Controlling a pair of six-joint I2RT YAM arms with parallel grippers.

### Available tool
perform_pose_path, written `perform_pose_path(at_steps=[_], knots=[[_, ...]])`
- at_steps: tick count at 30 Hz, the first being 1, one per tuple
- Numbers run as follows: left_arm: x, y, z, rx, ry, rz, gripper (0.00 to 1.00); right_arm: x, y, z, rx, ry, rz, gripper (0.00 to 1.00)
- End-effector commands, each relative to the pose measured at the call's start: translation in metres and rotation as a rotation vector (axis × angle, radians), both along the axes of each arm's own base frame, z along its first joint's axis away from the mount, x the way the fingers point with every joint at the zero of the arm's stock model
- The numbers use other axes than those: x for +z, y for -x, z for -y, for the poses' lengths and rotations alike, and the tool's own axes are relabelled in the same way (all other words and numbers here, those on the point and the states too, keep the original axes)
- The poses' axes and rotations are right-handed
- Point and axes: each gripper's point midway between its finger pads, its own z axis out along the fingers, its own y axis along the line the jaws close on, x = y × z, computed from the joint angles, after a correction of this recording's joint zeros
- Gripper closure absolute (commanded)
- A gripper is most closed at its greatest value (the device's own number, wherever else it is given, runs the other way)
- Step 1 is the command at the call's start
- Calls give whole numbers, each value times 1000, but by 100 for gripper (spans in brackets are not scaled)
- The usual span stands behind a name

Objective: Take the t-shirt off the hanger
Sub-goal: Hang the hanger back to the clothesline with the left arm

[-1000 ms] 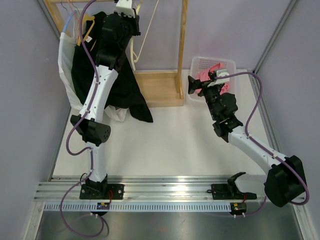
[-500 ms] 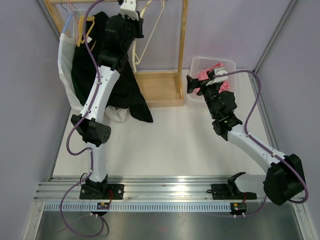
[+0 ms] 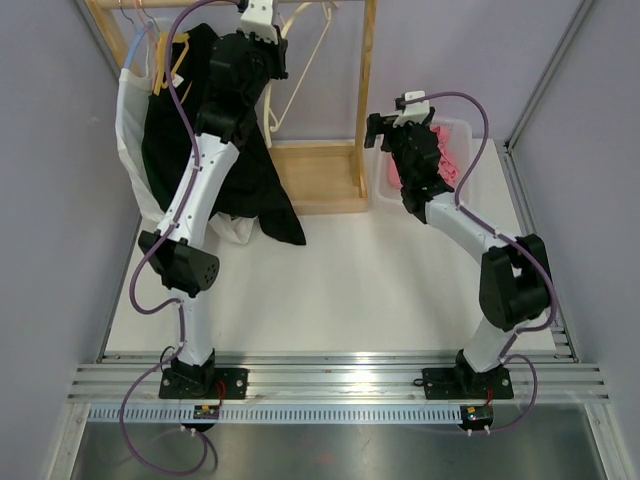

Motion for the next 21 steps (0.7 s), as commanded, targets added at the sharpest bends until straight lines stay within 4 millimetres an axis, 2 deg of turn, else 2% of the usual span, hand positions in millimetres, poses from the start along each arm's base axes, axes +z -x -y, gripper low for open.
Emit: perform_pose_path(at_steps=[1,3,7,8,11,14,15,16,19,20,21], knots=[[22,31,14,-62,-10,23,100,17,-27,-5,-10,-44,55,1],[25,35,15,-39,-25,35,100,12,-43,-9,-16,-46,67,1],[27,38,20,-17,-45,51,100,7,-61,-25,38,-60,86,1],[29,39,22,-18,-48,59,100,12,-63,-28,45,-70,107,1],[30,37,28,-6,-63,76,100,-3,-77,-32,37,-83,104,0],[26,33,36,-4,-77,83,100,-3,-85,-32,16,-80,126,2],[27,33,38,-5,-78,90,100,-9,-89,-32,9,-73,121,3],[26,33,45,-8,-90,99,100,-14,-92,-30,-5,-65,119,12],[26,33,51,-1,-112,112,100,-19,-92,-32,7,-59,123,22],[27,34,53,1,-113,119,100,-21,-91,-32,10,-55,120,31],[28,36,56,-1,-123,128,100,-23,-91,-33,12,-55,121,35]])
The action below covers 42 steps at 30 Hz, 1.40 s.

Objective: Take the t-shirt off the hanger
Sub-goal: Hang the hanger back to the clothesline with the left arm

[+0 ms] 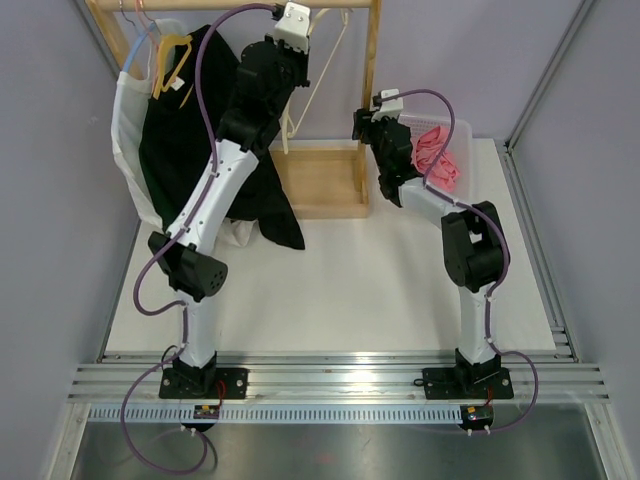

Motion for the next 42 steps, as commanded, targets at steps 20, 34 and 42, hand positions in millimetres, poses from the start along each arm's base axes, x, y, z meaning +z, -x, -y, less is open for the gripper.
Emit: perform_pose_path(at_steps=[20,34,42], knots=[[40,42,57,-29,-112,169,100,35,21,-15,53,6,128,83],[36,39,62,-13,-131,171,85,36,31,-24,85,16,102,20],[41,43,67,-49,-95,173,61,46,39,-18,80,21,121,17]])
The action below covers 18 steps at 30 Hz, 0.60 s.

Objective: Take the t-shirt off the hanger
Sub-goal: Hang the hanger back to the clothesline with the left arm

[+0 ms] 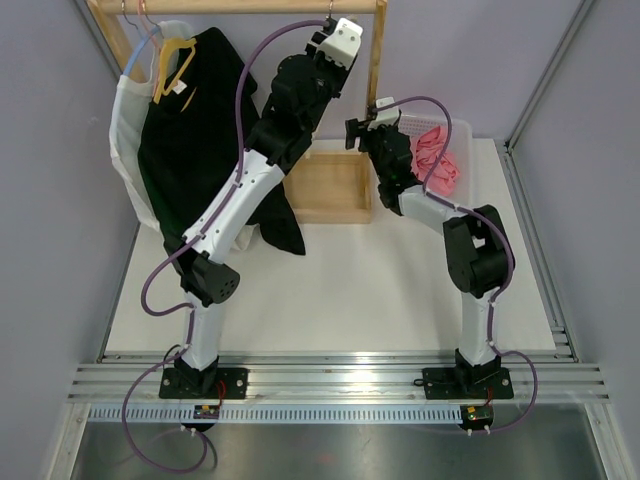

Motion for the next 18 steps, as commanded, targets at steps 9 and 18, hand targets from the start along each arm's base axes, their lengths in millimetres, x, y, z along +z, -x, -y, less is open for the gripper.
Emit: perform_pose_path(at_steps=[9,18], knots=[[32,17,-1,-100,113,22,49,51,24,3,20,-20,93,13],[33,11,-9,-57,118,35,50,57,47,10,32,-26,102,11]])
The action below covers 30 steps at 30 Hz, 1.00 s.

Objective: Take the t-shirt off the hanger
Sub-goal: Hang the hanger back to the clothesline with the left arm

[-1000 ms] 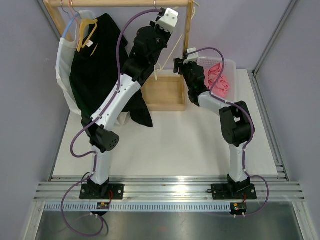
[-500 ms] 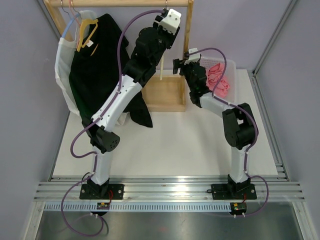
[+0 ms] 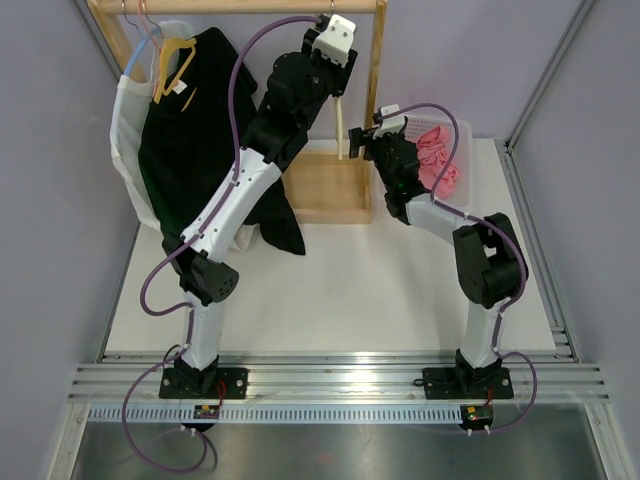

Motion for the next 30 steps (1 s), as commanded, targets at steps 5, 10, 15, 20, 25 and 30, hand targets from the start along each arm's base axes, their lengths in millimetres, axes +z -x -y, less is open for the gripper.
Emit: perform_pose_path(at_steps=[5,10,15,20,25,30], knots=[[31,7,-11,12,46,67,71,65,40,11,14,-58,140,9],[28,6,-6,-6,53,62,74,69,54,24,-17,-49,148,8],[32,7,-1,-22,62,71,74,72,65,33,-38,-45,156,7],[33,15,14,-49,51,83,74,76,71,37,-47,-50,164,7],[33,20,25,-67,41,92,73,74,71,39,-56,-51,158,7],[41,24,21,-53,63,103,66,74,74,43,-65,-47,160,6]])
